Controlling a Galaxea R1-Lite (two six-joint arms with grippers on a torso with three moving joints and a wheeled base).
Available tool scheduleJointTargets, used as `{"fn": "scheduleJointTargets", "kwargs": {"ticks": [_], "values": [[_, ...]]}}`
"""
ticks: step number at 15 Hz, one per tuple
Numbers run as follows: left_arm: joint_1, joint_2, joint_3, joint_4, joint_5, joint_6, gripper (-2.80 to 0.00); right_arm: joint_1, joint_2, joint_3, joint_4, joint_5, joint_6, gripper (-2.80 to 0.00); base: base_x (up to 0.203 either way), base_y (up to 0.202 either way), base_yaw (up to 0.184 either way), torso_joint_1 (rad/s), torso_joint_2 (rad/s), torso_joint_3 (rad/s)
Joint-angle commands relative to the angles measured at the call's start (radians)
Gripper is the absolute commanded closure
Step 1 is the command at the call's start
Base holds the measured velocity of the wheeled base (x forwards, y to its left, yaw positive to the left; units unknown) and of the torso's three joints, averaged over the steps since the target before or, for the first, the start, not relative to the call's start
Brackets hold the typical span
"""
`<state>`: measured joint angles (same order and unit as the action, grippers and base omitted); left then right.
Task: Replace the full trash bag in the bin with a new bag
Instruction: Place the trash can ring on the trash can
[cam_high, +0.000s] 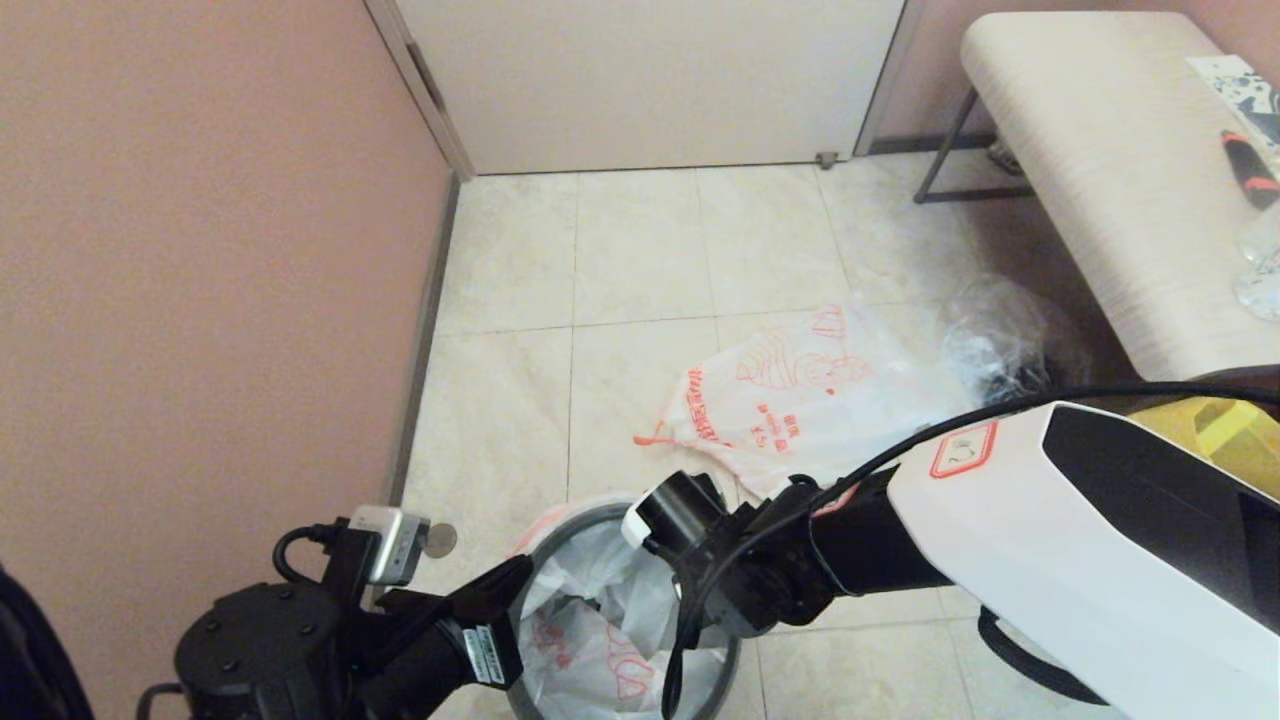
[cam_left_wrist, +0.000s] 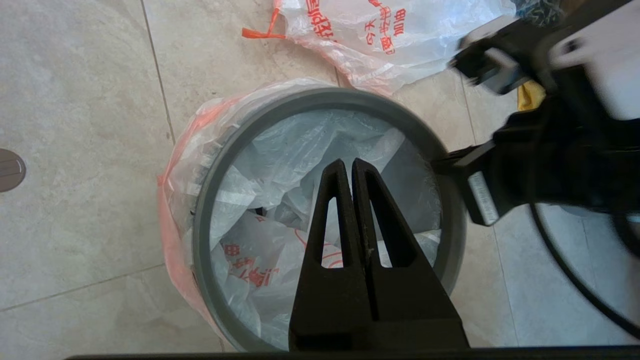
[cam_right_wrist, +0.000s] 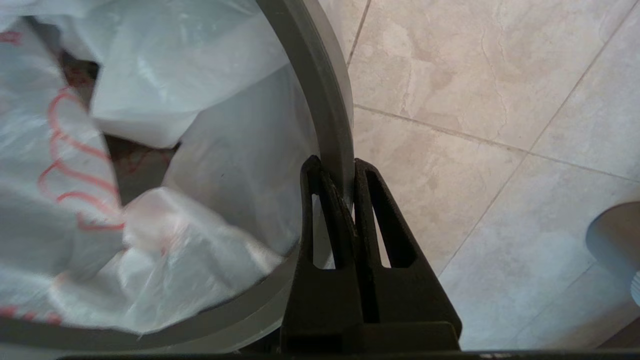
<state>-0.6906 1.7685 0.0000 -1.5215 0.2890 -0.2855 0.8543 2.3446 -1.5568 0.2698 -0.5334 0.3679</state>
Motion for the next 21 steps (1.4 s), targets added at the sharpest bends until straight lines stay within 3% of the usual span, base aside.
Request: {"fn": "scheduleJointTargets", "kwargs": {"ticks": [1,4,12,13,18,21], "values": [[0.0,0.002,0.0,-0.009,0.002,-0.001,0.0,-0.001,0.042,-0.02,-0.006,-0.003,-0.002,0.0,0.0,0.0,0.0,0.0,0.0,0.0],[0.0,0.0,0.0,-0.009,0.002,-0.001,0.0,-0.001,0.094,-0.076,-0.041,-0.018,-0.028,0.0,0.0,0.0,0.0,0.0,0.0,0.0],[0.0,0.002,0.0,-0.009,0.001,-0.001,0.0,0.0,0.089,-0.078,-0.043,-0.036,-0.034,0.0,0.0,0.0,0.0,0.0,0.0,0.0],[0.0,0.01,0.0,-0.009,0.001,-0.001,0.0,0.002,0.085,-0.075,-0.043,-0.037,-0.035,-2.8,0.0,0.0,0.0,0.0,0.0,0.0],[0.002,0.071,0.0,-0.009,0.002,-0.001,0.0,0.017,-0.001,-0.014,-0.043,-0.037,-0.05,-2.8,0.0,0.0,0.0,0.0,0.0,0.0],[0.011,0.097,0.0,-0.009,-0.026,-0.004,0.0,0.021,-0.138,0.09,-0.046,-0.009,-0.047,-2.8,0.0,0.0,0.0,0.0,0.0,0.0]]}}
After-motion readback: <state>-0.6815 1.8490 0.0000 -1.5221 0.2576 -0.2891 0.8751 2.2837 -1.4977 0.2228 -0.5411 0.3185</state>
